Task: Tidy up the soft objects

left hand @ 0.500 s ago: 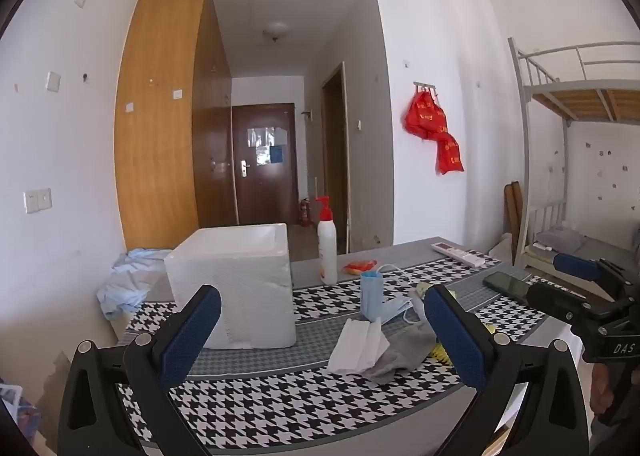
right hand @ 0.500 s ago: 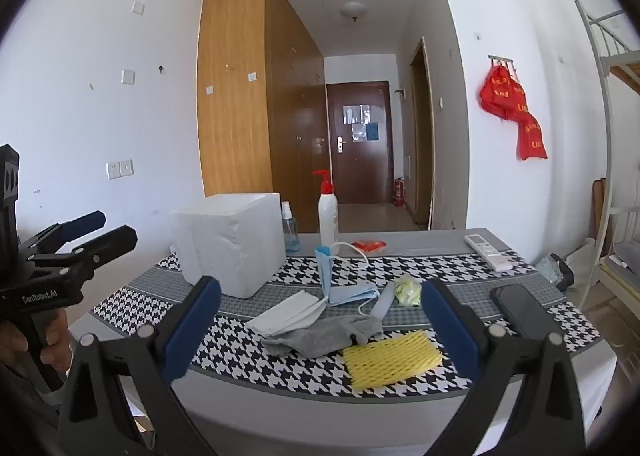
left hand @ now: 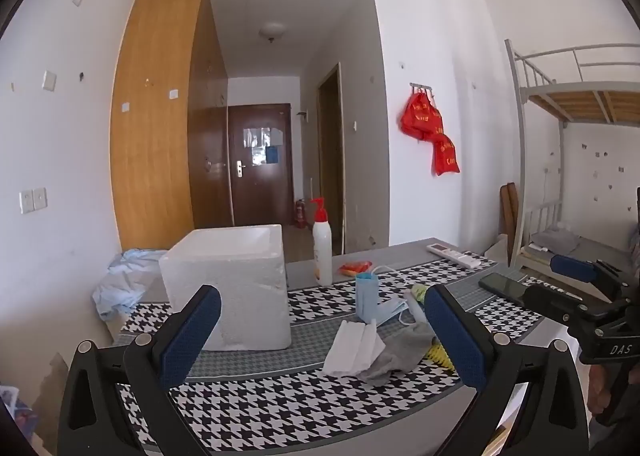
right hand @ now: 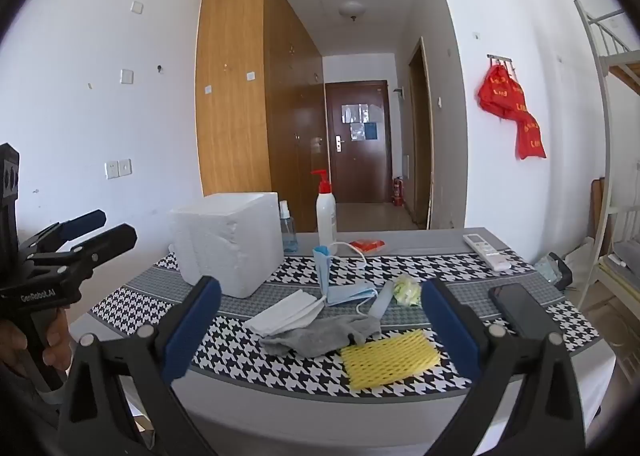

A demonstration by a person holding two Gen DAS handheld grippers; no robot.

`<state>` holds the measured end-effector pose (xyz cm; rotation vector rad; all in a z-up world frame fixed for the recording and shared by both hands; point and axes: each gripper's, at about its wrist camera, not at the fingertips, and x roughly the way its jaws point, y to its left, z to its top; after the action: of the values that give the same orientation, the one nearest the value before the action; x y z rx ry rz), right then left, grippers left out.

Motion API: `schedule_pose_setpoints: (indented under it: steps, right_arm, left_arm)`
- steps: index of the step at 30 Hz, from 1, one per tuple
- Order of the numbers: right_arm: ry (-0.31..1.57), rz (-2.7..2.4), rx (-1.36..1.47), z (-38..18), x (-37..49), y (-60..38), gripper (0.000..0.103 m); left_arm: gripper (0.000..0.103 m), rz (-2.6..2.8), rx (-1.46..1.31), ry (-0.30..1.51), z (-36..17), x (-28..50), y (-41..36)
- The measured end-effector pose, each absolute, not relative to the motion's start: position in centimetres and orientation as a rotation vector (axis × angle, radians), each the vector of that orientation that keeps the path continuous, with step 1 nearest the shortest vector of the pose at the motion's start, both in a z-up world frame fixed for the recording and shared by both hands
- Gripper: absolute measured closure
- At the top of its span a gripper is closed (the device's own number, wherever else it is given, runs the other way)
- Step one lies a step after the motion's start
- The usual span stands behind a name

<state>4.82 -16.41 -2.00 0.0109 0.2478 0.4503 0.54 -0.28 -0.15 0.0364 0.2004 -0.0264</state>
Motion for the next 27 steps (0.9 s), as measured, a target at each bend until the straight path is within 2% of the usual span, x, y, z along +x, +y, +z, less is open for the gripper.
schedule_pose_setpoints:
  steps: [27]
  right_arm:
    - [0.24,0.446,0.008,-2.08,5.06,-16.33,0.002]
  left_arm:
    - [0.001,-0.008,0.027,0.18,0.38,0.42,0.25]
